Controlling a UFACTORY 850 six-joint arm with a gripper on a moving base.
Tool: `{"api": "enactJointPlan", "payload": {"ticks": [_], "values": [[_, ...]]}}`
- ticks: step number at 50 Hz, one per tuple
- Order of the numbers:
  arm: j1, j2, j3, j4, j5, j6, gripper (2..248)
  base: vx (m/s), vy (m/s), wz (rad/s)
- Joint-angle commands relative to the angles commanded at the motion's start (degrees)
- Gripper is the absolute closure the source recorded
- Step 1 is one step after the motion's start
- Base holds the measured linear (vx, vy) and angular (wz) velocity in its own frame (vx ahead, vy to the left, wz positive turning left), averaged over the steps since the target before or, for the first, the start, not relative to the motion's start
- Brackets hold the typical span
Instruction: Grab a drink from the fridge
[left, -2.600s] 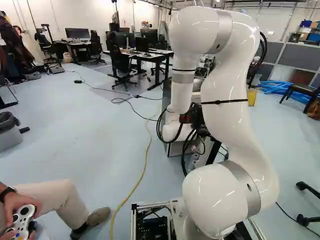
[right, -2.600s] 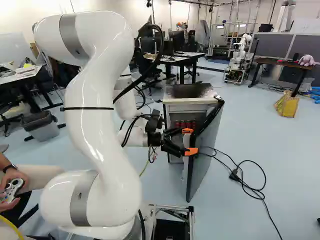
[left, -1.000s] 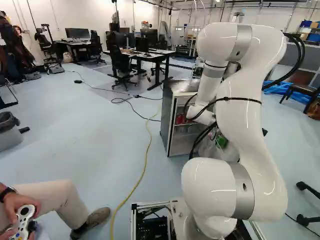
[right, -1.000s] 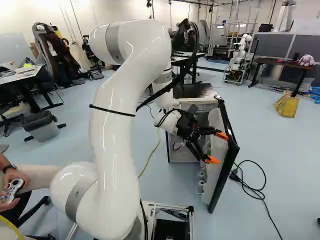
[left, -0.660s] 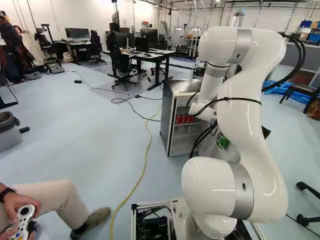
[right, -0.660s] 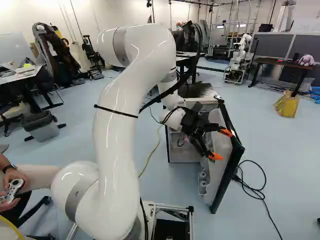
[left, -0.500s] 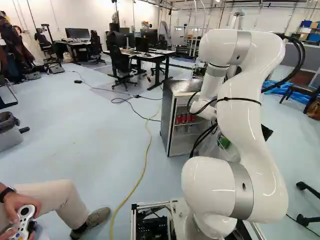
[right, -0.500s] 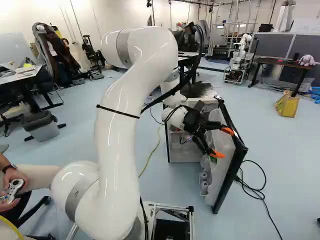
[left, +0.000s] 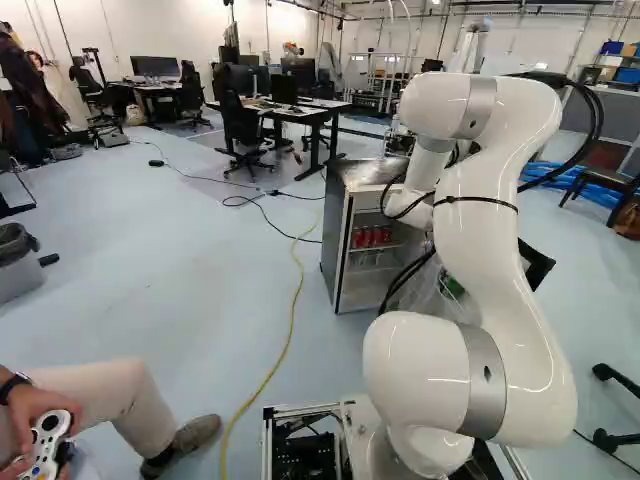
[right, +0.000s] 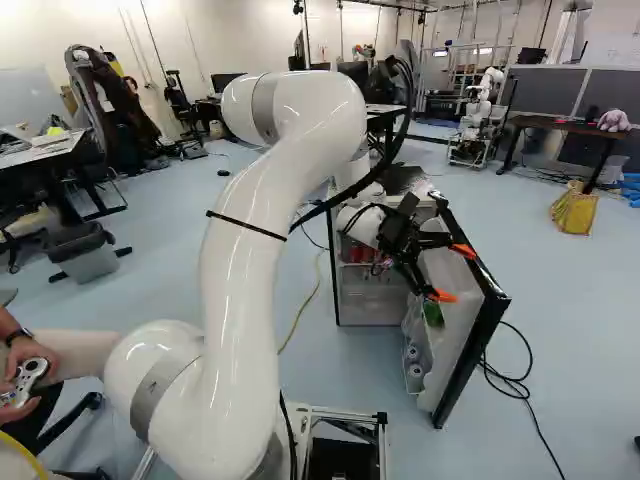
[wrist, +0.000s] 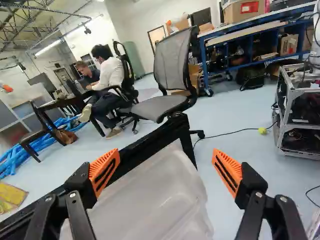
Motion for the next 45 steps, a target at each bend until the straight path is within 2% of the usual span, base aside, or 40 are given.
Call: {"api": "enactJointPlan", "payload": {"ticks": [30, 45], "values": [[-4.82, -5.67, -12.51, 0.0, 0.0, 0.0, 3, 0.0, 0.0, 0.0], [-5.06, -5.7, -12.59, -0.29, 0.0, 0.0, 3, 0.0, 0.0, 0.0]]}}
